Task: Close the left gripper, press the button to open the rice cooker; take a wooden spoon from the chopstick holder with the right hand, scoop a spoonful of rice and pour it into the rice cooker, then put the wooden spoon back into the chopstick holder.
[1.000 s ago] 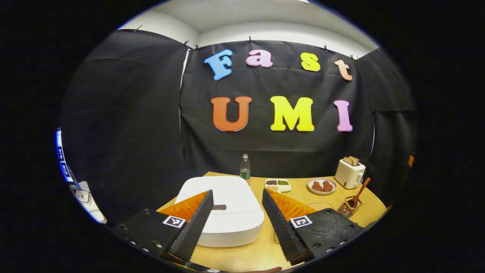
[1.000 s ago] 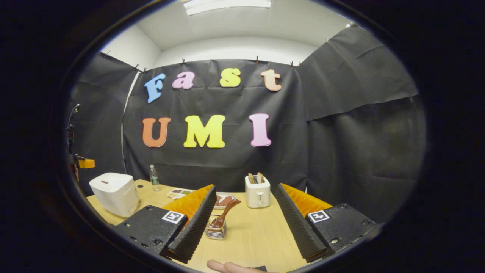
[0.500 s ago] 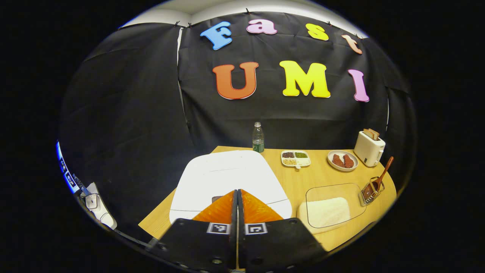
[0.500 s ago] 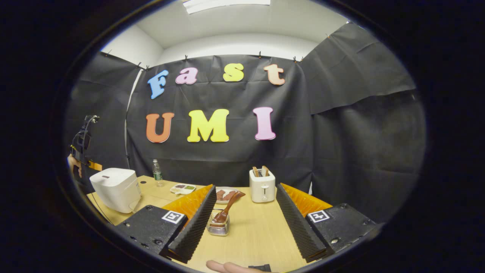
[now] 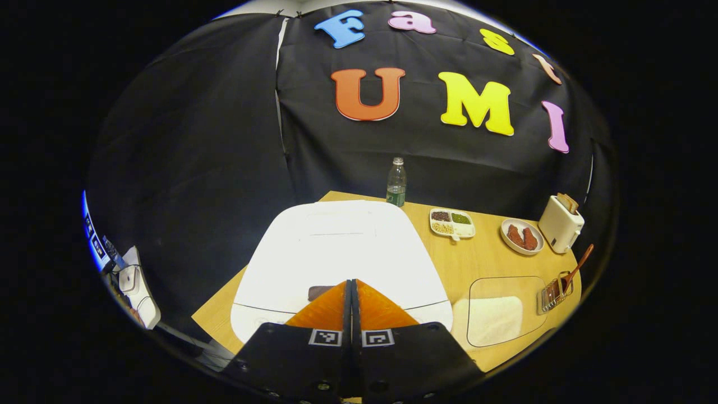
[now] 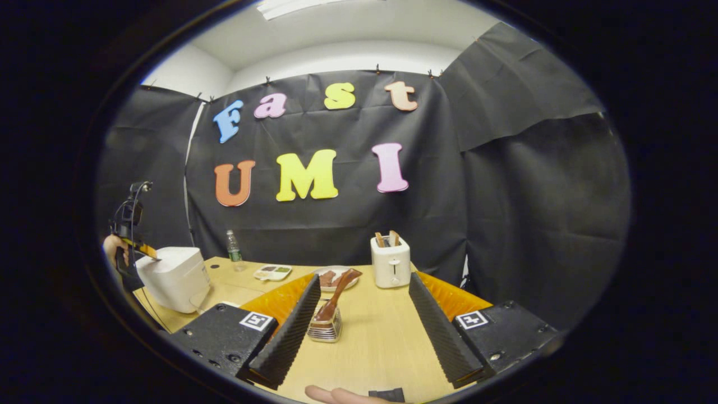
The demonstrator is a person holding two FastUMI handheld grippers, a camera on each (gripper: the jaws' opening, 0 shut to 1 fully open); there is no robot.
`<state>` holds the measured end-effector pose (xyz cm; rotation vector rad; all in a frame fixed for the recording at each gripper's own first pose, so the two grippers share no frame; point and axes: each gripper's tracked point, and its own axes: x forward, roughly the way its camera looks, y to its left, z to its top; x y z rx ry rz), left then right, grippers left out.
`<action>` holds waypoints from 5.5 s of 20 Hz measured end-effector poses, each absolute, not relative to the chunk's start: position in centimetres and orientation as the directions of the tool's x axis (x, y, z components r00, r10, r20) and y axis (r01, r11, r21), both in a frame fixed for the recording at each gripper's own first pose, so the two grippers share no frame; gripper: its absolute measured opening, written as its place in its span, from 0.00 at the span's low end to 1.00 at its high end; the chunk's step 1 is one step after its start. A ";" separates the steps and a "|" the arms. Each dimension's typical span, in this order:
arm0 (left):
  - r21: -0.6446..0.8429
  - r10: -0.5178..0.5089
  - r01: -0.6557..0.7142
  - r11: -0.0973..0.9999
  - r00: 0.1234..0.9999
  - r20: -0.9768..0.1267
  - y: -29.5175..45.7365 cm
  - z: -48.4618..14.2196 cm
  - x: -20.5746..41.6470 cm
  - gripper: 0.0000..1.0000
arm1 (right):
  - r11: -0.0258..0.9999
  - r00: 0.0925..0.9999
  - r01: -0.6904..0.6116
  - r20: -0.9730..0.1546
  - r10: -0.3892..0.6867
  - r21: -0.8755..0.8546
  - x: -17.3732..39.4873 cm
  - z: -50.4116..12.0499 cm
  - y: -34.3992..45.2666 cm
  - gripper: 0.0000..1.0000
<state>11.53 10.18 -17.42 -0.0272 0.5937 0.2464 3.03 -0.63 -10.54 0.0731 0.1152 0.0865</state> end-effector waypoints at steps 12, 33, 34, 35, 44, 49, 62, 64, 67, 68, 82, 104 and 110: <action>0.040 0.236 -0.269 0.962 0.753 -0.614 10.3 -18.6 11.2 0.00 | 0.994 0.988 -0.085 -0.125 0.093 0.072 2.0 -11.1 -1.1 1.00; -0.006 0.089 -0.091 0.996 0.983 -0.158 1.7 -4.1 2.6 0.97 | 0.984 0.961 -0.086 -0.247 0.123 0.154 8.2 -16.2 2.0 1.00; -0.001 0.080 -0.081 0.997 0.987 -0.138 1.3 -4.2 2.2 0.97 | 0.983 0.959 -0.088 -0.252 0.128 0.162 9.1 -16.5 2.4 0.96; 0.006 0.071 -0.071 0.997 0.990 -0.124 1.2 -4.2 1.6 0.97 | 0.981 0.959 -0.093 -0.250 0.134 0.169 10.2 -16.8 2.9 0.96; 0.035 -0.007 0.007 0.999 1.000 -0.002 -0.9 -5.1 -2.0 0.97 | 0.977 0.923 -0.077 -0.357 0.146 0.199 19.7 -23.4 5.4 1.00; 0.070 -0.026 0.024 0.997 0.999 0.032 -1.5 -5.6 -2.6 0.96 | 0.961 0.913 -0.066 -0.373 0.167 0.268 23.7 -25.3 6.6 0.91; -0.036 -0.076 0.077 0.996 0.997 0.029 -0.7 -6.2 -5.6 0.95 | 0.915 0.918 -0.035 -0.349 0.189 0.403 23.3 -22.4 9.0 0.17; -0.045 -0.084 0.086 0.995 0.996 0.032 -0.5 -6.2 -6.1 0.96 | 0.937 0.936 -0.042 -0.314 0.159 0.348 22.4 -20.0 9.0 0.17; -0.044 -0.089 0.091 0.995 0.995 0.047 0.1 -6.0 -7.8 0.96 | 0.962 0.958 -0.071 -0.251 0.140 0.264 20.8 -15.7 10.2 0.17; -0.044 -0.088 0.090 0.995 0.995 0.054 0.4 -5.8 -8.1 0.96 | 0.967 0.965 -0.082 -0.225 0.138 0.241 20.2 -14.1 10.9 0.17; -0.059 -0.039 0.039 0.997 0.999 0.008 4.5 -7.4 -10.5 0.94 | 0.950 0.907 -0.311 -0.289 0.305 0.023 15.8 -19.9 31.6 0.17; -0.015 -0.047 0.047 0.999 0.999 -0.021 3.3 -7.4 -10.3 0.94 | 0.758 0.772 -0.200 -0.376 0.512 0.621 14.4 -26.2 34.1 0.14; -0.007 -0.025 0.025 1.000 0.999 -0.035 4.0 -7.4 -10.2 0.94 | 0.652 0.844 -0.168 -0.234 0.482 0.739 14.7 -22.8 30.1 0.12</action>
